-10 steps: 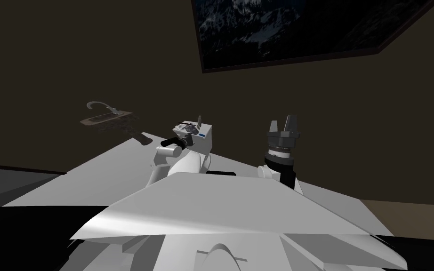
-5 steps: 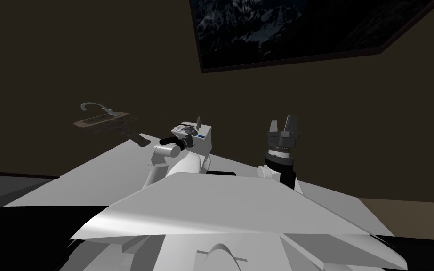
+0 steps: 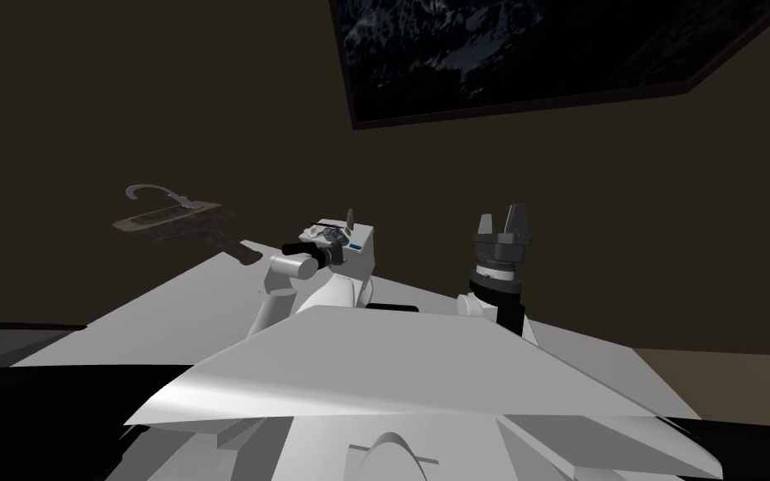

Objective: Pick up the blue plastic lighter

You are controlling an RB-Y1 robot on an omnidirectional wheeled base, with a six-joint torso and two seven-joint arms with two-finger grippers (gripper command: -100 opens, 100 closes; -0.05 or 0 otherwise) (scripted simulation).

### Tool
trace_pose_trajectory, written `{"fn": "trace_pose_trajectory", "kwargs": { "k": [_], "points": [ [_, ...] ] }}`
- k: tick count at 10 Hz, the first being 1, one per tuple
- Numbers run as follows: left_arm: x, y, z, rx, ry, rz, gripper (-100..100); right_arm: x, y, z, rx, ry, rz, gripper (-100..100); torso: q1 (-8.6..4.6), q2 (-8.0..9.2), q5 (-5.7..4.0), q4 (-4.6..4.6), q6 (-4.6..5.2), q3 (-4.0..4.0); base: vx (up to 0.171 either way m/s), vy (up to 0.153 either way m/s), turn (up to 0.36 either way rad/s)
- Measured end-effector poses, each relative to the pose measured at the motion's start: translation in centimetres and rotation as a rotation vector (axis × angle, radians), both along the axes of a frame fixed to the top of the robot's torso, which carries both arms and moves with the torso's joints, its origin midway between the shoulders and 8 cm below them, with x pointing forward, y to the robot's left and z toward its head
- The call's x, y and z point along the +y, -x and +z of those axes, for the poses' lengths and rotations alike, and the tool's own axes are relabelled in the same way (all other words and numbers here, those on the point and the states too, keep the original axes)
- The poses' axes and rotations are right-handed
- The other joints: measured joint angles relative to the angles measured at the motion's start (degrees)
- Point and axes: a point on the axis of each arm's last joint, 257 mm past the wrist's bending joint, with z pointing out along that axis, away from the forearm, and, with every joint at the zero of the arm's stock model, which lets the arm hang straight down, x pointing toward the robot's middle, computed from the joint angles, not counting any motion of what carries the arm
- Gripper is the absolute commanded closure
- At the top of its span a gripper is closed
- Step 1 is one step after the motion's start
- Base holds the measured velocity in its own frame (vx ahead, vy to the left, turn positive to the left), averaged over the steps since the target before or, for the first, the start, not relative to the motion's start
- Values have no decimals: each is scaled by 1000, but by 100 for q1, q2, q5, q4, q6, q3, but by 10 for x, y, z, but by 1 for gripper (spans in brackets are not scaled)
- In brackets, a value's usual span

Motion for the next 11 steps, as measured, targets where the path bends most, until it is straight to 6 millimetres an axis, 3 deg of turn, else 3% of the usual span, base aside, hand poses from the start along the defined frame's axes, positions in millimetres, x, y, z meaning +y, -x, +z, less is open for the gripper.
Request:
{"fn": "trace_pose_trajectory", "kwargs": {
  "k": [11],
  "points": [
    [-24, 54, -13, 221, -8, -87, -100, 0, 0, 0, 0, 0, 0, 0, -6, 15, -1, 3, 0, 8, 49, 2, -41]
  ]
}}
